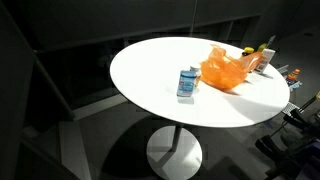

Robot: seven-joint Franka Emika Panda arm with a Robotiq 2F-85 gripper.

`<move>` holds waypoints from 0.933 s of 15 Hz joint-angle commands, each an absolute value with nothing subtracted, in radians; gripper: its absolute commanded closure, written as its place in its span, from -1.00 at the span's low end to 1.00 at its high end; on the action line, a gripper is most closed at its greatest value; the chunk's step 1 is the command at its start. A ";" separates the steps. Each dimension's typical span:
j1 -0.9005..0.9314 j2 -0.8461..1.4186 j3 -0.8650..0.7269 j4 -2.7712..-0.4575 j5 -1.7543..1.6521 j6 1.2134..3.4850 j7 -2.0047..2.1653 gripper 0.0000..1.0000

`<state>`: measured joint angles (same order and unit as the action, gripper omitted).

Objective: Put the black and yellow container in the orange plastic bag

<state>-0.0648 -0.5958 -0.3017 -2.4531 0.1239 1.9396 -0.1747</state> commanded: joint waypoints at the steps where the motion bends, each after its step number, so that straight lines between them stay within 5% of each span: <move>1: -0.093 -0.590 -0.278 -2.450 0.139 1.935 -0.189 -1.00; 14: -0.098 -0.345 -0.203 -2.235 0.100 1.982 -0.112 -1.00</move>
<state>-0.0808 -0.4570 -0.2298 -2.3301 0.1225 1.9622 -0.1330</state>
